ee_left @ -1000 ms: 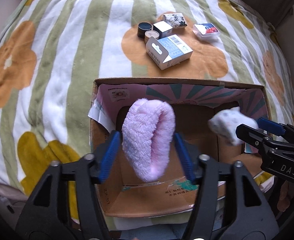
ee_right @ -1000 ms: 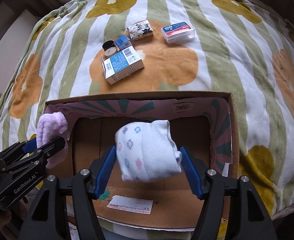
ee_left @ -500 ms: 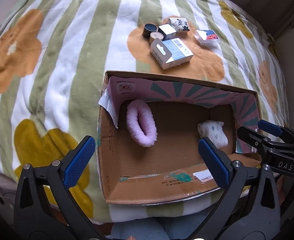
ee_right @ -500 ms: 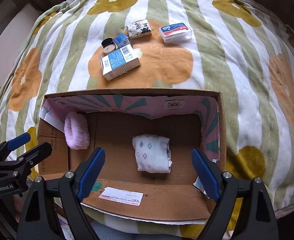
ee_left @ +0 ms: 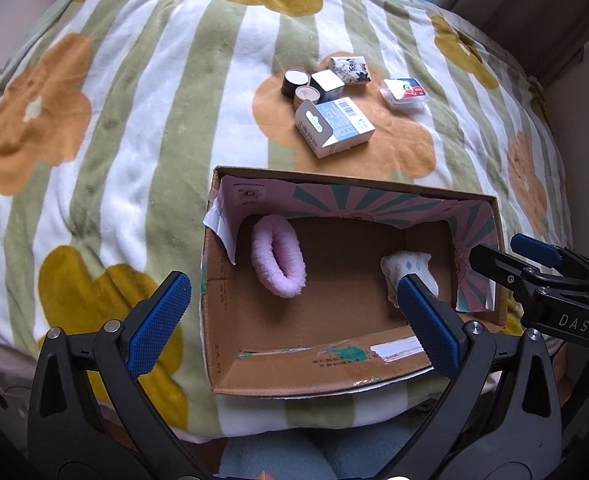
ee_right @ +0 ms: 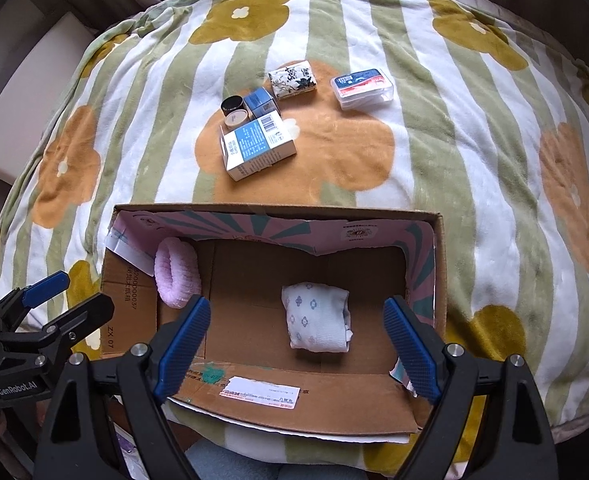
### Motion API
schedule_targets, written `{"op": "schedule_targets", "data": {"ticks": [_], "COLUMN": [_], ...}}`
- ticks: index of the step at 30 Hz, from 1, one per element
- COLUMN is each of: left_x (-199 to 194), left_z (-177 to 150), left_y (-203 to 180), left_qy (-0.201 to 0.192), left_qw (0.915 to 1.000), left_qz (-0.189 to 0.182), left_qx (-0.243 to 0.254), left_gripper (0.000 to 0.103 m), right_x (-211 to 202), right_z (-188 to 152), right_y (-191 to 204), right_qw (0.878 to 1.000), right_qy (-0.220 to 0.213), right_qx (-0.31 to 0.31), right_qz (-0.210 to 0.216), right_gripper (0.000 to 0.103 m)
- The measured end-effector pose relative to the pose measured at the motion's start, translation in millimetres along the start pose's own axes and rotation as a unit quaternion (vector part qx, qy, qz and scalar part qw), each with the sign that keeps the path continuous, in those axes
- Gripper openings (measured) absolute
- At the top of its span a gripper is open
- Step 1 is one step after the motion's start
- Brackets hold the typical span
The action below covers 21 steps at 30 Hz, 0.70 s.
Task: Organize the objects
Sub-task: 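Move both tools back over the remaining items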
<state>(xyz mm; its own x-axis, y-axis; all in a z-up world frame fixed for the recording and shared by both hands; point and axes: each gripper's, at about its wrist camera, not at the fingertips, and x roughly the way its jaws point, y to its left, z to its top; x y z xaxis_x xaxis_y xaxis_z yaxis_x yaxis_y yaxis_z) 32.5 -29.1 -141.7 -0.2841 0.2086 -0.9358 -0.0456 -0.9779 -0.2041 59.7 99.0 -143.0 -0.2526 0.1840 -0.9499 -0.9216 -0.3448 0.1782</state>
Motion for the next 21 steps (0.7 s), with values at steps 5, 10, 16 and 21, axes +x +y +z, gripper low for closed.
{"op": "schedule_targets", "data": {"ticks": [5,10,16,21], "left_x": [-19.2,-33.9,-39.4,-31.1], "left_z": [13.9,33.7,59.2,79.0], "left_y": [-5.3,-11.3,-18.8,-25.1], "left_qy": [-0.014,-0.026,-0.032,-0.028], "left_qw": [0.9999,0.9996,0.9994,0.9994], "left_qz": [0.003,0.010,0.007,0.007], "left_qx": [0.001,-0.005,-0.013,-0.019], "left_gripper": [0.103,0.103,0.103,0.103], "right_x": [-17.7,-37.8,-58.9,-65.9], "right_z": [13.1,32.0,62.6,94.6], "right_y": [2.3,3.6,3.8,1.6], "right_qw": [1.000,0.999,0.998,0.996], "right_qy": [-0.016,-0.035,-0.064,-0.081], "right_qx": [-0.002,-0.007,-0.016,-0.028], "right_qz": [0.005,0.013,0.016,0.019], "right_gripper": [0.086,0.086,0.086,0.086]}}
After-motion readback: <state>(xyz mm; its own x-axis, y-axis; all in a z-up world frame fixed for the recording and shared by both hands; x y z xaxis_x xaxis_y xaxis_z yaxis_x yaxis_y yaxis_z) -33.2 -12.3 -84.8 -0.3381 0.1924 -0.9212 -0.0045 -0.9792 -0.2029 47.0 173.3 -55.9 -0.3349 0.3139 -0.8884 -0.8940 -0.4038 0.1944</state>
